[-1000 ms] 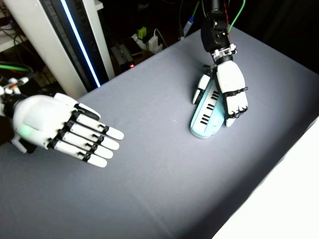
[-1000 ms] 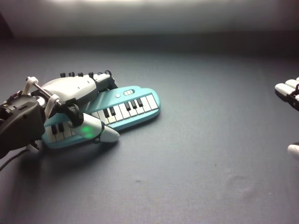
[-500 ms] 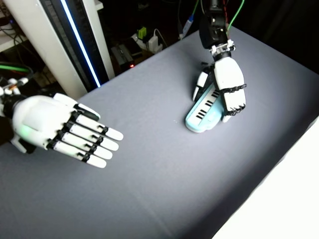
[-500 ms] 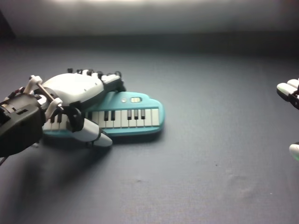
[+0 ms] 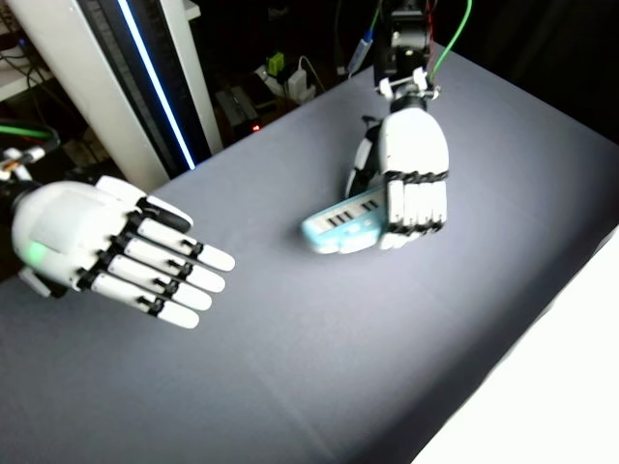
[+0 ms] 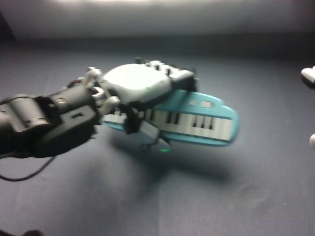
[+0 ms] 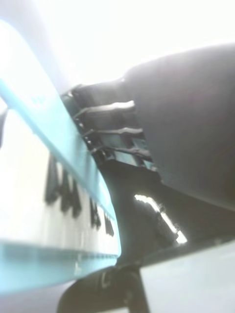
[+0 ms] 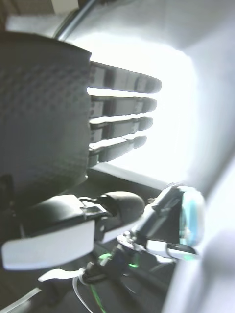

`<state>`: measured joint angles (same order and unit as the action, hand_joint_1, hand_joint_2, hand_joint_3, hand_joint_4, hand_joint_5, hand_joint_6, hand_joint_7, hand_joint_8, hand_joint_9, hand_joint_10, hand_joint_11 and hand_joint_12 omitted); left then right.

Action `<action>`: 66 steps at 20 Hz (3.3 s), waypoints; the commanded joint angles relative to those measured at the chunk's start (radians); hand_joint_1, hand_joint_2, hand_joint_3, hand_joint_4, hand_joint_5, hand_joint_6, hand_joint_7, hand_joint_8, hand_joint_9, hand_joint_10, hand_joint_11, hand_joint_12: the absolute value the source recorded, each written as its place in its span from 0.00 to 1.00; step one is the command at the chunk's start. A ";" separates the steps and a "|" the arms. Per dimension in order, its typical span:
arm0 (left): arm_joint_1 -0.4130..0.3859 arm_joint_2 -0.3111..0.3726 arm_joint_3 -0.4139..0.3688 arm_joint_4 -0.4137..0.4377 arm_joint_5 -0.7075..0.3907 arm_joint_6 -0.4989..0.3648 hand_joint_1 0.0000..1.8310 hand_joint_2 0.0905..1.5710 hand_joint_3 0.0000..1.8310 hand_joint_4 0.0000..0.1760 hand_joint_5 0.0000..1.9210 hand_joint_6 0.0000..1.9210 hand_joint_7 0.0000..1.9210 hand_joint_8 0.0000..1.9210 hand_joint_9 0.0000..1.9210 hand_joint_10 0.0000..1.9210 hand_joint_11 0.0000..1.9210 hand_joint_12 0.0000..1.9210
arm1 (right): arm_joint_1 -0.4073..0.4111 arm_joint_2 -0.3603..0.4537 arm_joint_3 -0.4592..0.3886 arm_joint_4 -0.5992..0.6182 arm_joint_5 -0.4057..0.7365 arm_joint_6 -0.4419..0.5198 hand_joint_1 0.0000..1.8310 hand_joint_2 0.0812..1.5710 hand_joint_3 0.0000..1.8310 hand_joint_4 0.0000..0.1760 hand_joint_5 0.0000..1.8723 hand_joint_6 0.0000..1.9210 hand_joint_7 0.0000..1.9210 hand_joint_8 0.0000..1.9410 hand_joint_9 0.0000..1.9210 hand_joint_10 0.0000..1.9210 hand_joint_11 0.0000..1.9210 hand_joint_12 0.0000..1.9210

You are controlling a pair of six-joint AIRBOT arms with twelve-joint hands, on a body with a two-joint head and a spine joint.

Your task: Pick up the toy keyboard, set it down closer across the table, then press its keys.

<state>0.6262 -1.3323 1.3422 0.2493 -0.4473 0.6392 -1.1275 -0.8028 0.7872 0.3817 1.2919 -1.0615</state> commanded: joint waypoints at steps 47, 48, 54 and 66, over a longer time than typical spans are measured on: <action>0.441 0.319 -0.250 -0.586 -0.944 0.032 0.01 0.94 0.00 0.02 0.07 0.00 0.00 0.00 0.00 0.00 0.00 0.00 | 0.183 -0.137 0.106 -0.124 -0.422 -0.188 0.00 0.78 0.00 0.06 0.22 0.01 0.00 0.00 0.00 0.00 0.00 0.00; 0.445 0.320 -0.251 -0.590 -0.949 0.032 0.01 0.94 0.00 0.03 0.07 0.00 0.00 0.00 0.00 0.00 0.00 0.00 | 0.183 -0.134 0.101 -0.123 -0.409 -0.188 0.00 0.79 0.00 0.10 0.19 0.00 0.00 0.00 0.00 0.00 0.00 0.00; 0.466 0.320 -0.254 -0.616 -0.964 0.032 0.03 0.92 0.00 0.09 0.08 0.00 0.00 0.00 0.00 0.00 0.00 0.00 | 0.133 -0.055 0.027 -0.121 -0.308 -0.184 0.00 0.82 0.01 0.00 0.07 0.00 0.00 0.00 0.00 0.00 0.00 0.00; 0.495 0.322 -0.263 -0.648 -0.998 0.032 0.04 0.90 0.00 0.09 0.08 0.00 0.00 0.00 0.00 0.00 0.00 0.00 | 0.073 -0.068 0.043 -0.060 -0.307 -0.183 0.00 0.77 0.00 0.00 0.27 0.00 0.02 0.00 0.00 0.00 0.00 0.00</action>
<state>1.1263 -1.0176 1.0809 -0.4137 -1.3174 0.6762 -1.0615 -0.8722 0.8272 0.3256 0.8940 -1.2427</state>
